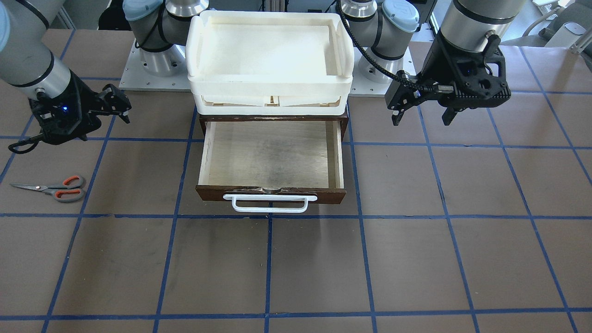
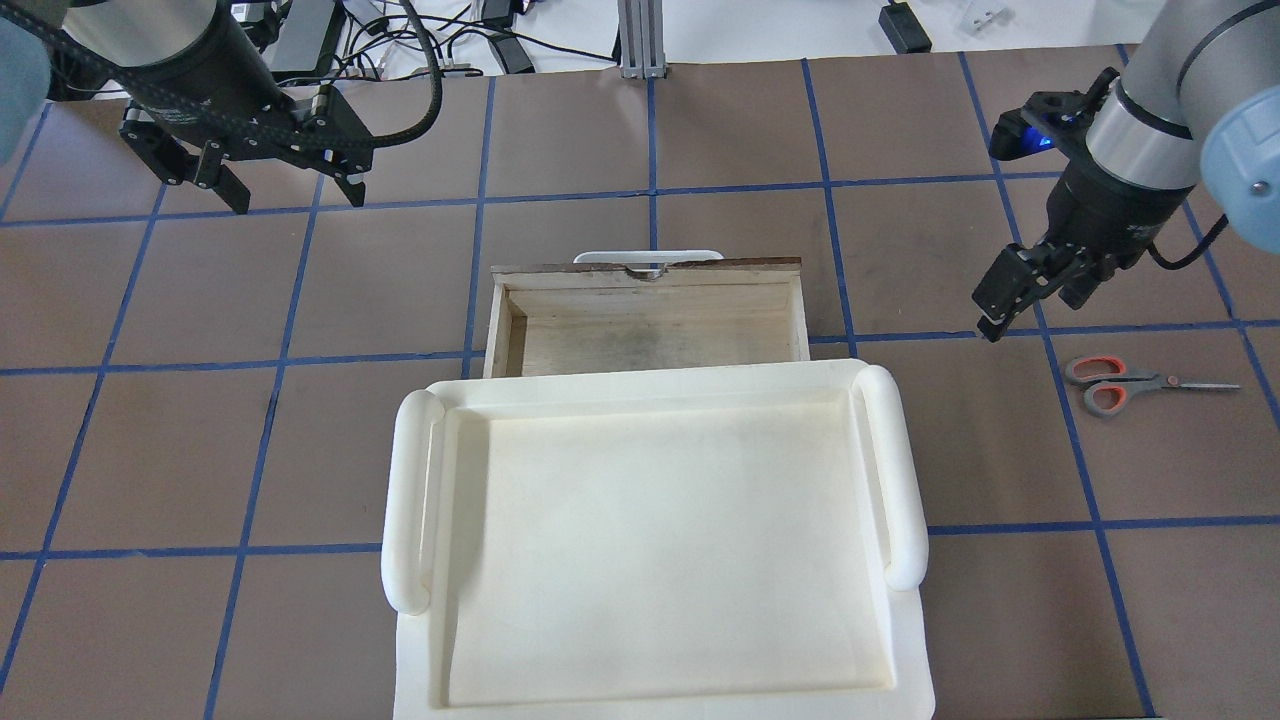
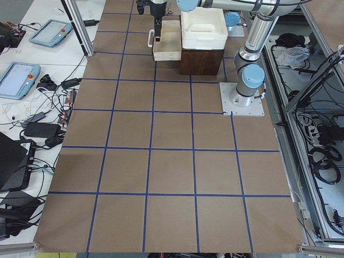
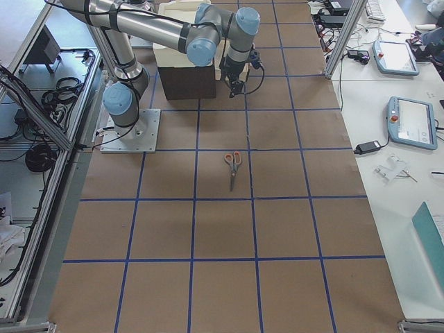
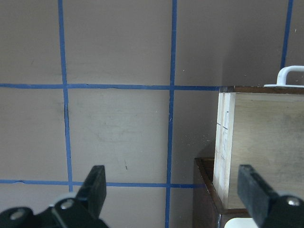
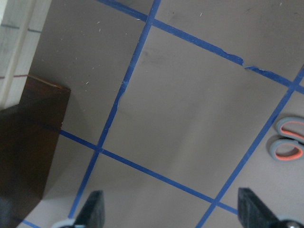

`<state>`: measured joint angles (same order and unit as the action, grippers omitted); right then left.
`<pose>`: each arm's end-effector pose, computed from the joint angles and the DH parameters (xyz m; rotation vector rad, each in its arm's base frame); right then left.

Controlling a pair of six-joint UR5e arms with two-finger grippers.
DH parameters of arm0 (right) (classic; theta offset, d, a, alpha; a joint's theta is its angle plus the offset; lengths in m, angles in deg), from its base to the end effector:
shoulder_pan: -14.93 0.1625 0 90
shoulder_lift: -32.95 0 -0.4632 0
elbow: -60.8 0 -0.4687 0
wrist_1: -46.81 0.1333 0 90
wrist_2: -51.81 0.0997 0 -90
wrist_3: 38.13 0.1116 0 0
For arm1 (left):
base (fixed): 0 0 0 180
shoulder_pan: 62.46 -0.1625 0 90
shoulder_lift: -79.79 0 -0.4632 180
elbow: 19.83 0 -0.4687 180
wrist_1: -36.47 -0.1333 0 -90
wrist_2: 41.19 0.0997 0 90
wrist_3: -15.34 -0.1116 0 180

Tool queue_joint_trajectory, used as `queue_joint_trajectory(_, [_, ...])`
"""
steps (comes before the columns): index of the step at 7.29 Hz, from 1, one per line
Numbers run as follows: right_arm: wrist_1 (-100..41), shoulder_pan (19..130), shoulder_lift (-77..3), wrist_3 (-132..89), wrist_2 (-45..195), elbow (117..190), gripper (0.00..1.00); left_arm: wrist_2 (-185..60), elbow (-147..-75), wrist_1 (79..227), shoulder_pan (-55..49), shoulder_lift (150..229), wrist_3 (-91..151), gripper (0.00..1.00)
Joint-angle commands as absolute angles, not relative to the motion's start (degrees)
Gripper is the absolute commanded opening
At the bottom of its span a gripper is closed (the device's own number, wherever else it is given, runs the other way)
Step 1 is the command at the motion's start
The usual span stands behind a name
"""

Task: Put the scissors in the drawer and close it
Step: 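Move the right gripper over the orange-and-grey scissors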

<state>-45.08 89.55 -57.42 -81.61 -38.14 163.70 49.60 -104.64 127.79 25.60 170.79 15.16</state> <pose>-0.0125 -0.5483 0.3959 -0.7378 2.9489 0.2459 -0.1120 -0.5848 0.5534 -0.0485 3.1255 -0.0779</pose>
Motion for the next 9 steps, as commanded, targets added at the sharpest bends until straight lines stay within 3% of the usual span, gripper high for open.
queue_joint_trajectory(1, [-55.3,81.7,-57.2,-106.1,-40.4,170.3,0.95,49.5,-104.6,127.8,25.6,170.9,15.3,1.00])
queue_joint_trajectory(3, [-61.0,74.1,-57.1,-124.2,-39.4,176.0,0.95,49.6,-104.6,127.8,25.6,170.9,15.4,1.00])
queue_joint_trajectory(5, [-75.0,66.7,-57.1,-139.4,-38.2,186.3,0.94,49.6,-104.6,127.4,25.6,171.4,15.4,1.00])
queue_joint_trajectory(9, [-94.8,65.3,-45.7,-156.7,-38.5,186.6,0.93,49.6,-104.7,127.4,25.9,170.9,15.4,1.00])
